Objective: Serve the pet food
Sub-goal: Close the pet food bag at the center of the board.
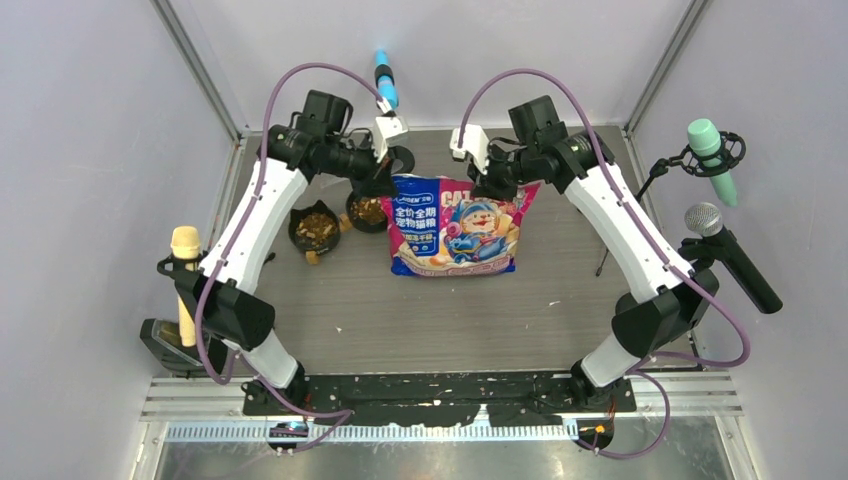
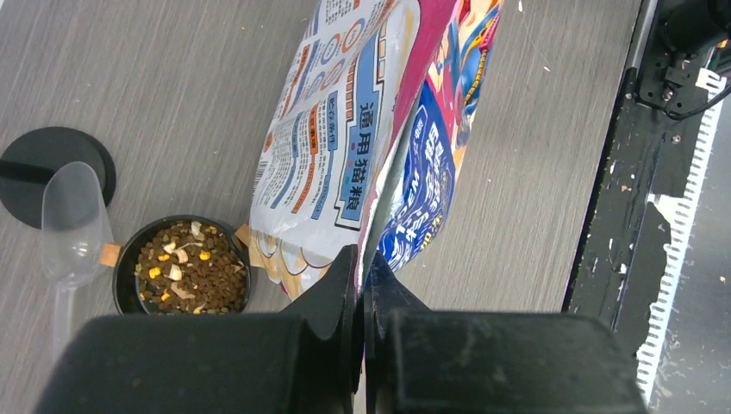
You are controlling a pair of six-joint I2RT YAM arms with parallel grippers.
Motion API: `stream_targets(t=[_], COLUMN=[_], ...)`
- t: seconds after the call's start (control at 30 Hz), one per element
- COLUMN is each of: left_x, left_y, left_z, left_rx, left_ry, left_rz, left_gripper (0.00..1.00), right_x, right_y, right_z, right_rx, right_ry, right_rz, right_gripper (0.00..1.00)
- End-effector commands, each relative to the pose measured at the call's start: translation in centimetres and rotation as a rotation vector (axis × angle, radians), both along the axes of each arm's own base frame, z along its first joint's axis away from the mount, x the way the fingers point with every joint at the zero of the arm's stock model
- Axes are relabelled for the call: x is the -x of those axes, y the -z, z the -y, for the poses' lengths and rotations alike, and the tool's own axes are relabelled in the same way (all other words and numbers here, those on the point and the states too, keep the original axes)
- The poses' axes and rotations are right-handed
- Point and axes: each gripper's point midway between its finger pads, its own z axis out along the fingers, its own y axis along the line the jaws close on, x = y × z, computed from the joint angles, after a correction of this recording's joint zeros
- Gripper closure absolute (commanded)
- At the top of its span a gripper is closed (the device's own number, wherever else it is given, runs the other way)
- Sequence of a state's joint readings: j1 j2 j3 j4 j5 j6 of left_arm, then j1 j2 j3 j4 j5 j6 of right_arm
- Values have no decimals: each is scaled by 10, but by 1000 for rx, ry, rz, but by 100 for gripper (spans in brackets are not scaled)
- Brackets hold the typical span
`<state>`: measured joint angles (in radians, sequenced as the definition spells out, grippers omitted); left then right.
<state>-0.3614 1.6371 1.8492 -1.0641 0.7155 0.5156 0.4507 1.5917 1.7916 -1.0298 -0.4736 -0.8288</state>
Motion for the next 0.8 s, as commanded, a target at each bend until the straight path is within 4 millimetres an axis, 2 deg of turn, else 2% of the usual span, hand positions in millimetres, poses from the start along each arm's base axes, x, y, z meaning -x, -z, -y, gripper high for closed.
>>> stream_targets(t=[0.0,0.13,0.3,0.37,0.4,0.43,0.47,0.5,0.53,0.63,0.77], left_x=[3,22,33,26,24,21,19,18,18,20,25], left_y=[-49,-48,-42,-37,-37,-39,-42,-47,-52,-62,-54], left_z=[0,3,0,-2,-2,-2,-1,1,3,8,7], left_rx=[76,102,95,86,85,90,101,117,136,174,165], left_ry=[60,124,138,90,71,59,48,41,47,66,86], left_rz=[137,95,61,55,53,57,62,70,79,99,68], left_gripper=[100,100,100,91,81,72,63,60,56,54,56], right_x=[16,25,21,17,17,17,18,18,19,27,35], right_y=[-62,-56,-48,-49,-49,-53,-54,-61,-63,-78,-96], right_z=[1,-4,-3,-4,-6,-9,-14,-18,-23,-40,-64], right_rx=[-130,-125,-87,-89,-92,-99,-110,-131,-142,-216,-357], right_ry=[15,-34,-51,-53,-49,-46,-40,-33,-44,-107,-169], right_rz=[115,73,87,108,105,115,101,106,102,95,44], right_gripper=[95,95,95,95,91,77,69,57,54,43,41])
